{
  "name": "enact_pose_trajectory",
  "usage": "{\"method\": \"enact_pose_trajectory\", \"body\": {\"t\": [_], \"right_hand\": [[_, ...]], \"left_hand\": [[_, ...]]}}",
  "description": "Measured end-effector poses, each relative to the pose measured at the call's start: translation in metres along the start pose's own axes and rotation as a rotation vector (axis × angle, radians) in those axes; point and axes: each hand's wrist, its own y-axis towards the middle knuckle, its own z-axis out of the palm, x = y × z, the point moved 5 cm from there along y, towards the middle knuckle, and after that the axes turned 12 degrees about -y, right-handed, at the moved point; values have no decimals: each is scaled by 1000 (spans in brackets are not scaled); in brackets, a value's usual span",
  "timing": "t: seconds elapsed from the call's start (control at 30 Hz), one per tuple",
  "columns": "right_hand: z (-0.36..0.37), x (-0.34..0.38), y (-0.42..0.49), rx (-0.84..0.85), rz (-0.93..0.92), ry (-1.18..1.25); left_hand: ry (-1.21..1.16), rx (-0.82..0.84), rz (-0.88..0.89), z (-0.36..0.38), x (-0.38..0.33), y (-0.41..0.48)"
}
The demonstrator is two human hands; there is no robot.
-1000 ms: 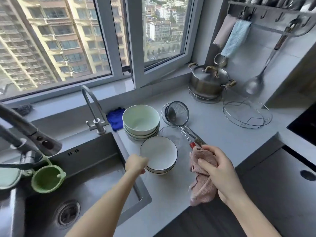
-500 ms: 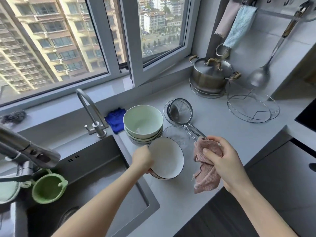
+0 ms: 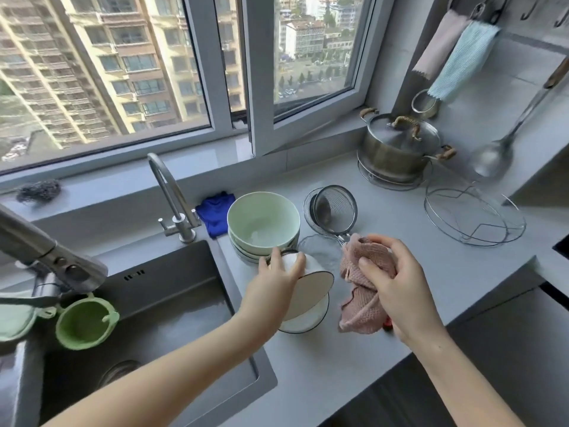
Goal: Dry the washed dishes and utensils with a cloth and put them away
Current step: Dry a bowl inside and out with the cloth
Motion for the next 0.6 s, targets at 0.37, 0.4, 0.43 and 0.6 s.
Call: {"method": "enact_pose_trajectory", "body": {"t": [0.37, 0.4, 0.43, 0.6], "right_hand": [[-3, 48, 40, 228, -405, 15], [0, 51, 45, 258, -413, 49], [3, 55, 50, 289, -410, 85], [19, 82, 60, 379, -396, 235]], "left_hand": [[-1401, -469, -513, -39, 34, -29], [-1587, -461, -548, -37, 36, -35], [-1713, -466, -560, -35, 38, -41], [-2020, -621, -632, -16, 52, -70]]}}
